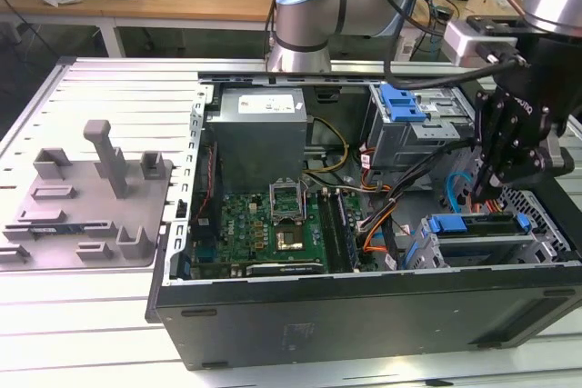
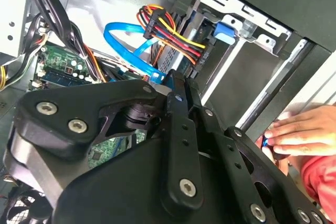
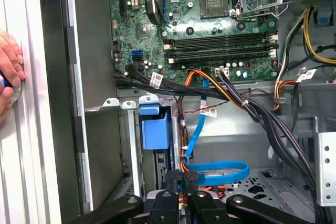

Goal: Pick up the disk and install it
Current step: 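Insert the second disk wire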

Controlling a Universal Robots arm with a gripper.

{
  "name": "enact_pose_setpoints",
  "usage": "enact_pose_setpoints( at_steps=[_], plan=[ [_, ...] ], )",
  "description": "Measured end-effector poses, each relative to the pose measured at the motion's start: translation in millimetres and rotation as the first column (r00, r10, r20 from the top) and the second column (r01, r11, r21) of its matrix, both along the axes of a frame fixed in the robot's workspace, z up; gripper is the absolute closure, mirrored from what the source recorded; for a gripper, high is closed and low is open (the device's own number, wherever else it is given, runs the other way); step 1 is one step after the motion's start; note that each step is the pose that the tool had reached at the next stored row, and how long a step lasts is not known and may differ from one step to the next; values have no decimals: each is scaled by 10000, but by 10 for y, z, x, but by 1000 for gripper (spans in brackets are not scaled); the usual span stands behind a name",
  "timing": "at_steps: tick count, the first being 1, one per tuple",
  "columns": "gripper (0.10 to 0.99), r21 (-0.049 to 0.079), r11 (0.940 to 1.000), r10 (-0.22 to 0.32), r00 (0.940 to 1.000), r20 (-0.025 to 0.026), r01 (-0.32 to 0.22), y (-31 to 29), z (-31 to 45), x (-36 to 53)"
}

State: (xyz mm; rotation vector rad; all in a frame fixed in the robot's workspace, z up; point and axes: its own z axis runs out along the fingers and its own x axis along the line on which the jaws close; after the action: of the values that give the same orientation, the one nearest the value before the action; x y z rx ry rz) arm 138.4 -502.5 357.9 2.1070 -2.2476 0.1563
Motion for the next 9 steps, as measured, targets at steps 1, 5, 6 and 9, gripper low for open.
enact_pose_setpoints(
  at_steps=[1, 5, 6, 9],
  plan=[
    [925, 41, 10000, -1, 10000, 0, 1, -19, -1, 0],
    [925, 165, 9999, -2, 10000, 1, 2, -79, -2, -1],
    [925, 190, 9998, -1, 10000, 0, 1, -92, -2, -1],
    [925, 197, 9998, -1, 10000, 0, 1, -99, -2, -1]
  ],
)
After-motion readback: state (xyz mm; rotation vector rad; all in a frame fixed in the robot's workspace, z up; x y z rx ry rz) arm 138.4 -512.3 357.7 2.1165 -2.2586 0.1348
